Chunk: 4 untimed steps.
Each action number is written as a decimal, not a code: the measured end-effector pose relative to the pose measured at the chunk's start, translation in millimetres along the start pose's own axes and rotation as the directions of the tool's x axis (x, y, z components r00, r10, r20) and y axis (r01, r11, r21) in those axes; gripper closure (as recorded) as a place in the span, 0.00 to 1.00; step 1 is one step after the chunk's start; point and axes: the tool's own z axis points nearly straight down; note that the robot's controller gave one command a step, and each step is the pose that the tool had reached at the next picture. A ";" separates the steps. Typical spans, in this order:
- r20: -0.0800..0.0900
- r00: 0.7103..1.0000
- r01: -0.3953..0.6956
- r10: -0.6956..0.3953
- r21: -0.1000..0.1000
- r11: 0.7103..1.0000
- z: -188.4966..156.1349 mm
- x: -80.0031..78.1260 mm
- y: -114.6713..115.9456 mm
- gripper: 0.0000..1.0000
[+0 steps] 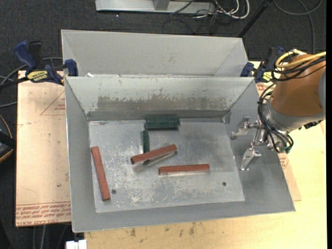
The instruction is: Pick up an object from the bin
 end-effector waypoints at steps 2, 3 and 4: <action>0.003 0.998 0.059 -0.059 0.001 0.998 55.2 29.2 38.0 0.00; 0.010 0.996 0.090 -0.090 0.003 0.996 60.6 -20.4 85.2 1.00; 0.010 0.996 0.091 -0.091 0.003 0.996 60.6 -20.5 85.3 1.00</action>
Offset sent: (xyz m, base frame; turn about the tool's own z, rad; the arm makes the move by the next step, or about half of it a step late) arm -0.0370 0.0477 -0.0691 -0.0745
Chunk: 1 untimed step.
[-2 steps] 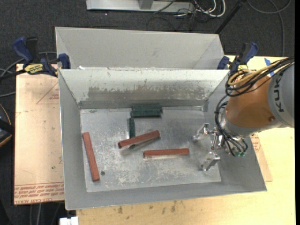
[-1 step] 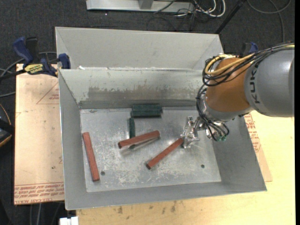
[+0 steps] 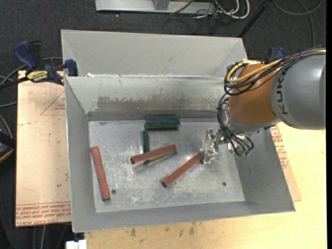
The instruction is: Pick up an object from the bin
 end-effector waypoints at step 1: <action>-0.013 0.999 0.030 -0.030 -0.005 1.000 -44.5 1.0 5.8 1.00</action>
Offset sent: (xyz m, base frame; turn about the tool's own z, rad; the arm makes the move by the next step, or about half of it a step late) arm -0.0045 0.0079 0.1601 -0.0888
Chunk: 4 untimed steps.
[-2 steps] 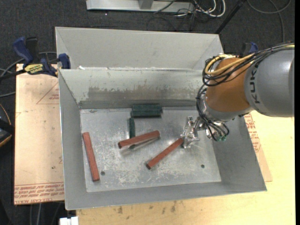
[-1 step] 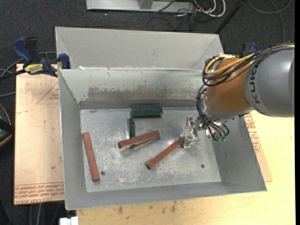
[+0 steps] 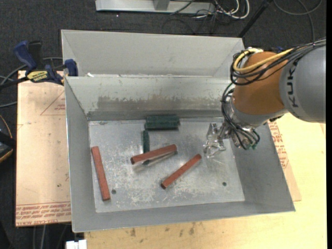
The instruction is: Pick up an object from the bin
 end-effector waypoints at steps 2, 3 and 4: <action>-0.004 0.995 0.104 -0.104 -0.001 0.995 10.9 1.1 17.9 0.00; 0.003 0.995 0.104 -0.104 0.001 0.995 6.6 -0.7 17.4 0.00; 0.009 0.953 0.303 -0.303 0.005 0.953 45.3 -9.4 25.4 1.00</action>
Offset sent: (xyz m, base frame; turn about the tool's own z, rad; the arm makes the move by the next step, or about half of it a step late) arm -0.0018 0.0165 -0.0060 -0.1053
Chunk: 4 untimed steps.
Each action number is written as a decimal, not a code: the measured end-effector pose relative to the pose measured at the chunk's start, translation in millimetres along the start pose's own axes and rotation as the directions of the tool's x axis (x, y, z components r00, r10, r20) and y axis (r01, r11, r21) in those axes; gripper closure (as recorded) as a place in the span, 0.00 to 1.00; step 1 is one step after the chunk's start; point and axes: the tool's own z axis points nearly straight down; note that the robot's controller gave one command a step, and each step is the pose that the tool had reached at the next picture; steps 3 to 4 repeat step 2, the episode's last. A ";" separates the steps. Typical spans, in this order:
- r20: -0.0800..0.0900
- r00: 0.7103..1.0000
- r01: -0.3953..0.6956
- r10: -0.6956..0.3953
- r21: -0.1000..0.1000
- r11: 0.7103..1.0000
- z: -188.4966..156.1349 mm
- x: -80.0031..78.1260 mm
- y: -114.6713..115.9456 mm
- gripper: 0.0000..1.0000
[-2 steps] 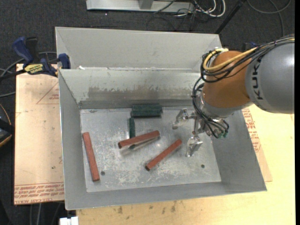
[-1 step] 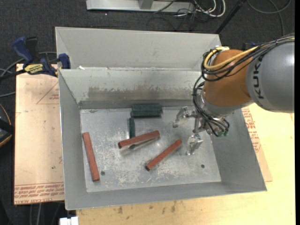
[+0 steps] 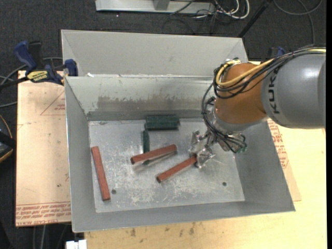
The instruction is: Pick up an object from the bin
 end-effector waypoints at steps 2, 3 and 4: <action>-0.003 0.999 0.039 -0.039 -0.003 0.999 -123.1 -6.0 -8.7 1.00; -0.003 0.999 0.039 -0.039 -0.003 0.999 -123.1 -6.0 -8.7 1.00; -0.003 0.999 0.039 -0.039 -0.003 0.999 -123.1 -6.0 -8.7 1.00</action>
Offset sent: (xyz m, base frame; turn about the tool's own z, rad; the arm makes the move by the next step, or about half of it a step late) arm 0.0072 -0.0061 0.1231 -0.0421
